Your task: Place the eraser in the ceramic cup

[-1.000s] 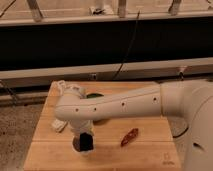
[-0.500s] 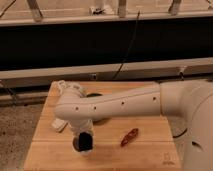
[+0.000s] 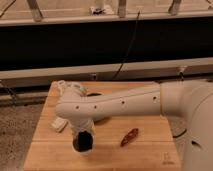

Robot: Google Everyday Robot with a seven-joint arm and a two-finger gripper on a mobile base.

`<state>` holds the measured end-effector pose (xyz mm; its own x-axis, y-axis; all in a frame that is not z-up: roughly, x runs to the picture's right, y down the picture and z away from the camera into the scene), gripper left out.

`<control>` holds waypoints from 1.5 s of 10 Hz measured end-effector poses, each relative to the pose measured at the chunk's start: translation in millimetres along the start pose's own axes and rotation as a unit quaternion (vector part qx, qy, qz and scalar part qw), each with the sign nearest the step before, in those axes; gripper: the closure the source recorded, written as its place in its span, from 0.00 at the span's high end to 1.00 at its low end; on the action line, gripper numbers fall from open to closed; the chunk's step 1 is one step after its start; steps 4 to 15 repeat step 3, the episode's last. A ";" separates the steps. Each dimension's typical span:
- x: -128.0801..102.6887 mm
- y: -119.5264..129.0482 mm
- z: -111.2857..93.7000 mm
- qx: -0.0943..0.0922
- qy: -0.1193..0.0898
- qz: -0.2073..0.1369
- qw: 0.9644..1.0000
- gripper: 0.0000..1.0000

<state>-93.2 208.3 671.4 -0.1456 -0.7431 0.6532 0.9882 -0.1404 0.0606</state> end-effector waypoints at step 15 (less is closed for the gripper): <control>2.2 2.0 0.6 0.001 -0.002 -0.002 1.000 0.78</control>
